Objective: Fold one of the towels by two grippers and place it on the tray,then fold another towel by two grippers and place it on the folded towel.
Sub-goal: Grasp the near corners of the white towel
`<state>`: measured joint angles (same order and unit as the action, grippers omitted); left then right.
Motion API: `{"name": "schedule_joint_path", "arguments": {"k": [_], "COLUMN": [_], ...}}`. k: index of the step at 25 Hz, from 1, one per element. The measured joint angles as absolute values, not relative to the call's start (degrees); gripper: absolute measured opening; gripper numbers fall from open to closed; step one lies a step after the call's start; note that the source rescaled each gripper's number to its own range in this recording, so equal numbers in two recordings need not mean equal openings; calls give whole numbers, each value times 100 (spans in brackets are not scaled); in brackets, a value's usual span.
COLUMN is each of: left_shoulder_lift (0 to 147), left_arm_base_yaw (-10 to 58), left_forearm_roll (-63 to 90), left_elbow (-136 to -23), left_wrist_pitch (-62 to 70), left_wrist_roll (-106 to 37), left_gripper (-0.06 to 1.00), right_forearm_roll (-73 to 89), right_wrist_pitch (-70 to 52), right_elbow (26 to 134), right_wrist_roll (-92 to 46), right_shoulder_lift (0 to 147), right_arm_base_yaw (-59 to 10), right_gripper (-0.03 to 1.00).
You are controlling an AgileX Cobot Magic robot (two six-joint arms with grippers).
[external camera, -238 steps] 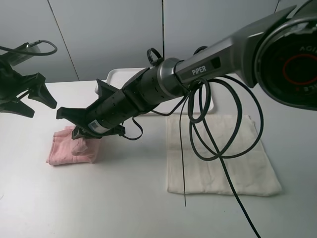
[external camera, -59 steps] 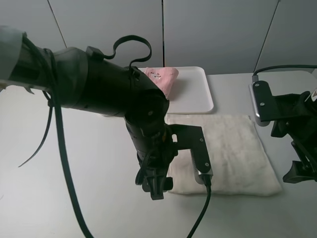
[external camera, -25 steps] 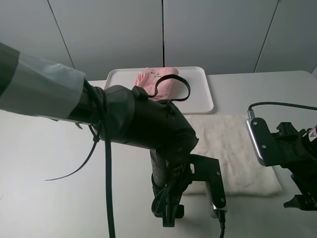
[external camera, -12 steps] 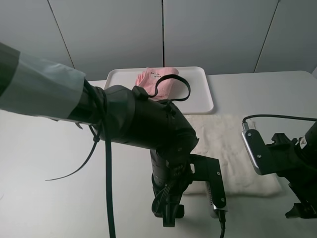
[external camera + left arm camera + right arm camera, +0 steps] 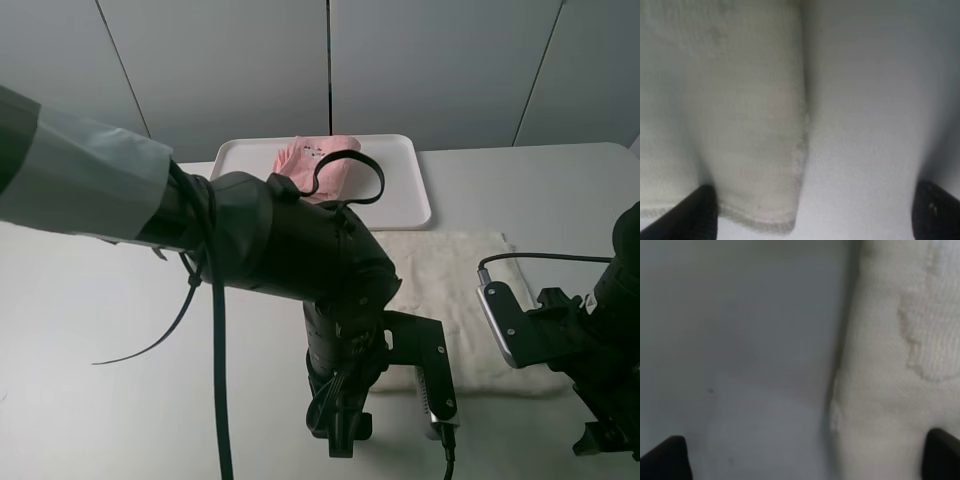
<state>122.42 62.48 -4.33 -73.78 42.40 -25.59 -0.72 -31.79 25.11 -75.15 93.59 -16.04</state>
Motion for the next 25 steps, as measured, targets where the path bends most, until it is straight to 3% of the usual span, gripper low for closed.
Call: {"name": "schedule_joint_path", "arguments": {"k": [6,9,13,15,25], "left_shoulder_lift": [12245,12245,12245,12245,12245], "left_arm_base_yaw": [6248,6248,6248,6248,6248], "left_forearm_roll": [-433,-433,-433,-433,-533], "left_elbow": [-7378,-7378,-7378,-7378,-7378], "left_wrist_pitch": [4273,4285,4309,4309,4271], "left_wrist_roll": [-2559,-2559,-2559,-2559,-2429], "left_gripper": [100,100,100,100,100], "right_forearm_roll": [-254,-402,-503,-515,-515], "right_wrist_pitch": [-2773,-2425,-2251,-2168,-2159], "right_elbow": [2387,2290,2234,2234,2234], "right_wrist_roll": [-7515,-7504,-7493,-7493,-7493], "right_shoulder_lift": [9446,9446,9446,9446,9446], "right_arm_base_yaw": [-1604,-1604,-1604,-1604,-1604], "right_gripper": [96,69,16,2,1]}}
